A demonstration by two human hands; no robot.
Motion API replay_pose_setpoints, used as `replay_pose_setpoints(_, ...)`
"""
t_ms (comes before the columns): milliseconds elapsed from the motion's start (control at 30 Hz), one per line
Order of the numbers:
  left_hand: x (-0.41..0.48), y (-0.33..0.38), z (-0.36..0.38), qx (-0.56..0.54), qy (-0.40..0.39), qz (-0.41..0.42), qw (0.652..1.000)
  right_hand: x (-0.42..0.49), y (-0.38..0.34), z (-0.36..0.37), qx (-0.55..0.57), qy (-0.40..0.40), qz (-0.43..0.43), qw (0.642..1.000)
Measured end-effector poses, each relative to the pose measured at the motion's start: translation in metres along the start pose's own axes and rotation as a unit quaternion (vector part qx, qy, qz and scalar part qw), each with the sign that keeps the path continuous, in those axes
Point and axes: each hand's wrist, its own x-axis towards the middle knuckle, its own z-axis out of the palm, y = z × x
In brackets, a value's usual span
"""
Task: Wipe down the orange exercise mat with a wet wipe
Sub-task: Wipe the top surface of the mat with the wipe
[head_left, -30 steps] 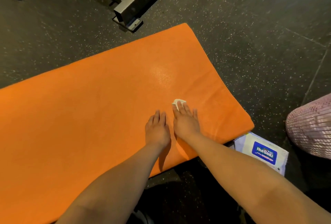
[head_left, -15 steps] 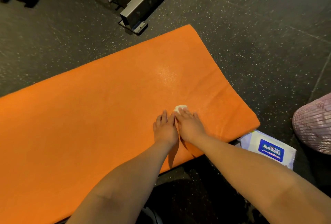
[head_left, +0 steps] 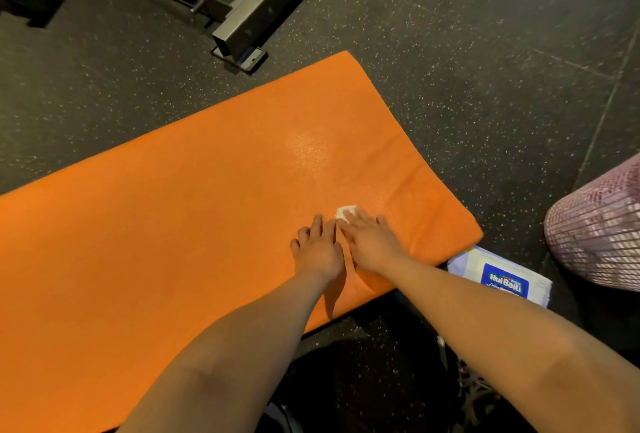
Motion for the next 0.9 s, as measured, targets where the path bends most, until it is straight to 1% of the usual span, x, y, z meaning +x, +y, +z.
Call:
replay_pose_setpoints(100,0.001,-0.001,-0.003,-0.002,0.010,-0.002,1.000,0.008,0.024,-0.014,0.005,0.021,0.114,0.993)
replay_pose_setpoints(133,0.002,-0.002,-0.004,-0.003,0.017,0.000,1.000,0.011,0.024,-0.015,0.016,0.029,0.134,0.990)
replay_pose_setpoints(167,0.004,-0.002,-0.004,-0.007,0.026,0.002,1.000,0.013,0.019,-0.014,0.031,0.034,0.134,0.990)
replay_pose_setpoints(200,0.006,-0.001,-0.005,-0.013,0.034,0.002,0.999,0.015,0.011,-0.013,0.046,0.030,0.115,0.992)
replay_pose_setpoints(267,0.013,0.000,-0.007,-0.028,0.044,-0.006,0.999,0.017,-0.005,-0.006,0.068,0.014,0.030,0.997)
replay_pose_setpoints(333,0.021,0.001,-0.008,-0.051,0.044,-0.021,0.997,0.019,-0.010,0.002,0.056,0.001,-0.050,0.997)
replay_pose_setpoints(367,0.023,0.000,-0.007,-0.055,0.047,-0.024,0.997,0.021,-0.007,0.002,0.039,0.001,-0.064,0.997)
replay_pose_setpoints(400,0.024,-0.002,-0.006,-0.052,0.055,-0.022,0.997,0.025,-0.002,0.000,0.024,0.011,-0.056,0.998)
replay_pose_setpoints(433,0.025,-0.002,-0.005,-0.048,0.064,-0.020,0.997,0.030,0.003,-0.004,0.017,0.026,-0.028,0.999)
replay_pose_setpoints(533,0.028,-0.001,-0.001,-0.062,0.090,-0.021,0.994,0.043,0.017,-0.019,0.039,0.073,0.118,0.990)
replay_pose_setpoints(567,0.030,-0.001,-0.002,-0.071,0.102,-0.020,0.992,0.047,0.018,-0.022,0.055,0.080,0.147,0.984)
replay_pose_setpoints(600,0.033,-0.001,-0.003,-0.079,0.115,-0.018,0.990,0.051,0.016,-0.021,0.066,0.079,0.153,0.983)
replay_pose_setpoints(633,0.036,-0.001,-0.004,-0.087,0.132,-0.016,0.987,0.054,0.011,-0.020,0.074,0.071,0.132,0.986)
replay_pose_setpoints(733,0.047,-0.002,-0.008,-0.149,0.162,-0.031,0.975,0.063,-0.009,-0.014,0.050,0.021,-0.025,0.998)
replay_pose_setpoints(767,0.050,-0.001,-0.009,-0.171,0.160,-0.043,0.971,0.067,-0.010,-0.014,0.034,0.009,-0.060,0.998)
replay_pose_setpoints(833,0.052,0.000,-0.008,-0.167,0.134,-0.048,0.976,0.071,-0.003,-0.018,0.006,0.013,-0.072,0.997)
replay_pose_setpoints(867,0.052,0.000,-0.005,-0.141,0.119,-0.042,0.982,0.070,0.003,-0.021,-0.002,0.023,-0.053,0.998)
replay_pose_setpoints(900,0.051,0.000,-0.003,-0.114,0.108,-0.035,0.987,0.068,0.011,-0.024,-0.001,0.039,-0.013,0.999)
